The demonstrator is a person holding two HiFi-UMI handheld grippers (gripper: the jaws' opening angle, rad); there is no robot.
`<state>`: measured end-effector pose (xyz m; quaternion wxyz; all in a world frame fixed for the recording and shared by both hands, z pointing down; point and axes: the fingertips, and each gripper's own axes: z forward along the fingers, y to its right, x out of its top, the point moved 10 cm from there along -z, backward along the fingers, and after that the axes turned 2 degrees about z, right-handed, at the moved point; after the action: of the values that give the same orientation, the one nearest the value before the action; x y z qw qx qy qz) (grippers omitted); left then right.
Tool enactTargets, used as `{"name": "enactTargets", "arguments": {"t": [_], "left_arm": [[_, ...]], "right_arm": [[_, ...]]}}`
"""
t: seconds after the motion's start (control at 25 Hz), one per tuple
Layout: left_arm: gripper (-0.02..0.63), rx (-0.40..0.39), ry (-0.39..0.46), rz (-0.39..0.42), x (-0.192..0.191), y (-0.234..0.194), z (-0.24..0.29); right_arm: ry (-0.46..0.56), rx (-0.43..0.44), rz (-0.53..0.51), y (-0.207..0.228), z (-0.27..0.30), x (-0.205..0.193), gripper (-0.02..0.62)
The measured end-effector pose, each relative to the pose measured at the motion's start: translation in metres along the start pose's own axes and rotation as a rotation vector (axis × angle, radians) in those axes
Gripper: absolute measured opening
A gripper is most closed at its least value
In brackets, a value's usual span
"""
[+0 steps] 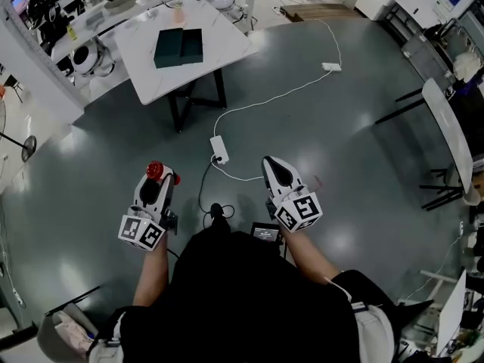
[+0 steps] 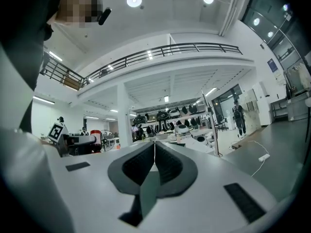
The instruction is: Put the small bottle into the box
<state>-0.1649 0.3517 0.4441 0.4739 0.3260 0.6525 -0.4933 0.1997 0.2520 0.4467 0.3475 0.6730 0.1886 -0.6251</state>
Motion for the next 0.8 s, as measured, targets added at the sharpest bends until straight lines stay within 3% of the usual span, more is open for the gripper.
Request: {"name": "enactTargets", "arguments": {"t": [0.4,0.8], "left_arm": [[0.213,-0.033,0.016,-0.024,0.015,-0.079,0.097],[0.213,-0.054,-0.004,-0.037,0.015,-0.122,0.165]], "right_arm": [[0.0,-0.001,-0.069,0.036,0.109,0.034,0.032],[0.01,-0.047,-0.068,0.074,0.161,0.036,0.032]]}}
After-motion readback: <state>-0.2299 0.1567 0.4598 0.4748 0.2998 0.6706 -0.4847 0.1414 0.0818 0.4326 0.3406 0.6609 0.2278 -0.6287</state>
